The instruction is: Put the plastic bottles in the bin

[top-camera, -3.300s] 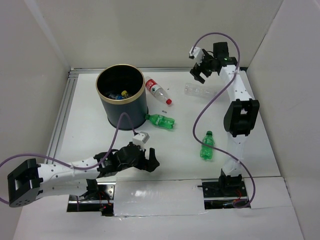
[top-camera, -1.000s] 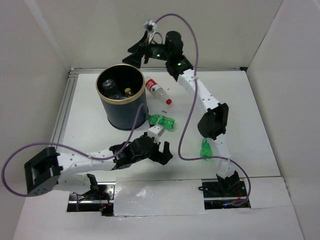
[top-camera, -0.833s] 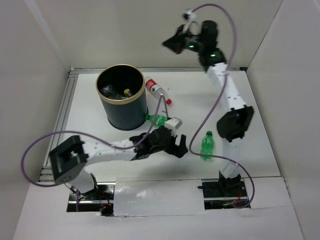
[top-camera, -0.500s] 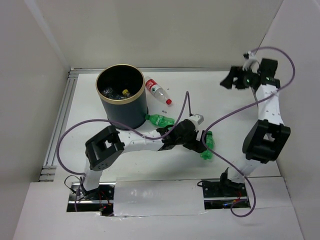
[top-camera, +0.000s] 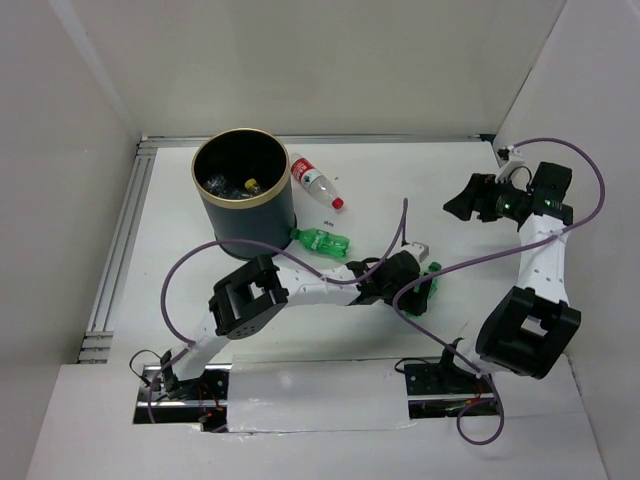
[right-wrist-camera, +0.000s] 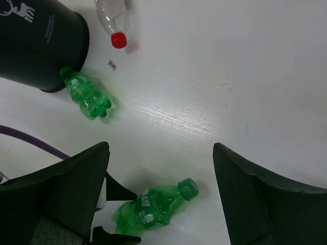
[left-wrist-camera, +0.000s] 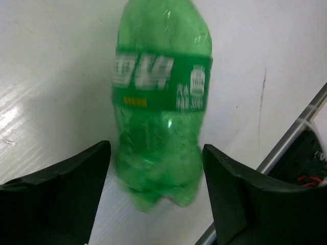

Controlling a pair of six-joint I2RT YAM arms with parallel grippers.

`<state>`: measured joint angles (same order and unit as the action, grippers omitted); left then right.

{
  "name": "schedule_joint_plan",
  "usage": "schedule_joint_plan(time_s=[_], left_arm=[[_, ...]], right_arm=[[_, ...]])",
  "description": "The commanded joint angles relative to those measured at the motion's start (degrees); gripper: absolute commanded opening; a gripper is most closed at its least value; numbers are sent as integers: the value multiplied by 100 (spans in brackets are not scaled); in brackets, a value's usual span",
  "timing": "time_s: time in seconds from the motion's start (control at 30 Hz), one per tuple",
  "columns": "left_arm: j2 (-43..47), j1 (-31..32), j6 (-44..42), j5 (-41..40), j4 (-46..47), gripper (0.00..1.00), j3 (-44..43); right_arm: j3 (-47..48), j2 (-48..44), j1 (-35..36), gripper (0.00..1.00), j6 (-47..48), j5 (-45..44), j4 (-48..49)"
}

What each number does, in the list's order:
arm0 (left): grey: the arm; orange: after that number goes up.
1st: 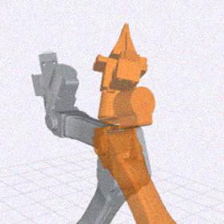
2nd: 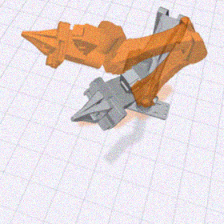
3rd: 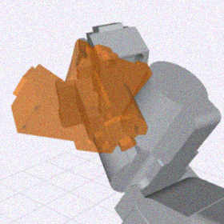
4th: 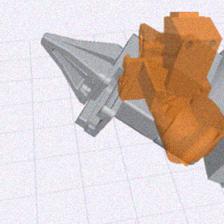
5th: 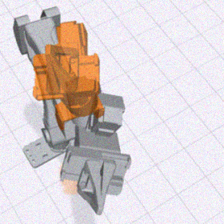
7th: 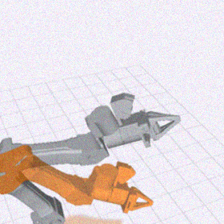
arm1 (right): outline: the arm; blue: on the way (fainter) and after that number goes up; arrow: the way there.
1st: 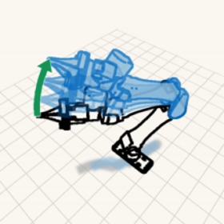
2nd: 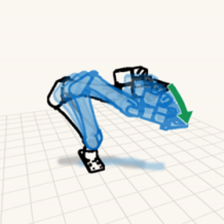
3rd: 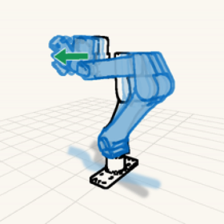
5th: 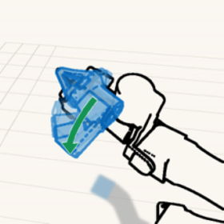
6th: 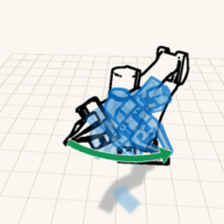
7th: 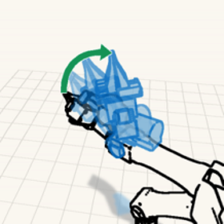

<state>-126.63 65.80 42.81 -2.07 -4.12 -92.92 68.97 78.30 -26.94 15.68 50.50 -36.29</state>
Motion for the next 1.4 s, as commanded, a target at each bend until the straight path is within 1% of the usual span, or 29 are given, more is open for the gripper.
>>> schedule_joint_plan(time_s=[0.0,0.1,0.13,0.2,0.23,0.3,0.37,0.4,0.43,0.47,0.6,0.63,0.7,0.73,0.77,0.83,0.87,0.9,0.93,0.97,1.0,1.03,1.07,1.1,1.13,1.17,1.27,1.3,1.37], left_arm=[[-169,47,79,-119,-143,82,-208],[-29,47,79,-66,51,49,28],[24,47,79,-66,52,30,133],[286,47,18,-215,52,17,265],[436,47,17,-215,52,8,466],[848,-84,-87,-390,52,5,731],[1805,-243,-281,-601,122,0,1231],[2156,-313,-560,-863,122,0,1381],[2517,-392,-728,-970,122,0,1591],[3173,-575,-887,-1067,122,0,1663],[4370,-1033,-1520,-1436,-36,0,1664],[4575,-1130,-1695,-1367,33,0,1664],[4944,-1350,-1749,-1367,174,0,1725],[5233,-1438,-1749,-1541,175,0,1725],[5340,-1595,-1749,-1716,70,3,1673],[5490,-1789,-1689,-2513,-237,6,1603],[5543,-2068,-1584,-2736,-560,6,1602],[5639,-2245,-1469,-2903,-720,9,1663],[5693,-2421,-1390,-2983,-809,13,1733],[5693,-2588,-1302,-3045,-879,16,1795],[5771,-2886,-1249,-3045,-1045,16,1848],[5772,-3150,-1127,-3159,-1247,26,1900],[5772,-3152,-1073,-3160,-1249,26,1901],[5650,-3283,-1073,-3160,-1336,29,1901],[5597,-3536,-977,-3160,-1424,30,1901],[5544,-3643,-976,-3160,-1425,39,1901],[5298,-4039,-976,-2985,-1495,59,1708],[5228,-4110,-976,-2914,-1565,74,1629],[5105,-4242,-1046,-2687,-1618,86,1366]], right_arm=[[-261,-131,-40,88,-21,276,105],[-322,-131,-40,84,-21,329,105],[-323,-131,-40,82,-21,407,53],[-323,-131,-92,80,31,460,0],[-323,-131,-92,79,31,461,-1],[-323,-192,-92,77,84,531,-1],[-323,-253,-267,80,84,672,52],[-323,-332,-320,93,84,837,52],[-323,-333,-443,100,84,839,157],[-375,-429,-513,100,84,917,375],[-586,-509,-646,100,-48,1172,747],[-586,-413,-646,100,-48,1321,747],[-648,-281,-646,100,40,1383,747],[-700,-280,-576,97,153,1384,825],[-701,-220,-384,77,285,1270,826],[-569,-157,46,50,828,946,598],[-508,-105,579,42,944,605,597],[-420,-105,898,41,1024,410,597],[-419,-105,1240,47,1172,208,597],[-341,-105,1600,56,1174,-255,675],[-340,-105,2283,69,1174,-495,876],[-279,8,2907,85,1226,-880,991],[-218,10,2914,85,1227,-1032,993],[-217,88,3401,93,1227,-1147,1054],[-217,280,3606,96,1227,-1243,1132],[-165,395,3782,98,1314,-1323,1194],[-78,877,4231,99,1315,-1455,1414],[54,1010,4310,99,1367,-1508,1414],[204,1387,4521,99,1428,-1560,1415]])
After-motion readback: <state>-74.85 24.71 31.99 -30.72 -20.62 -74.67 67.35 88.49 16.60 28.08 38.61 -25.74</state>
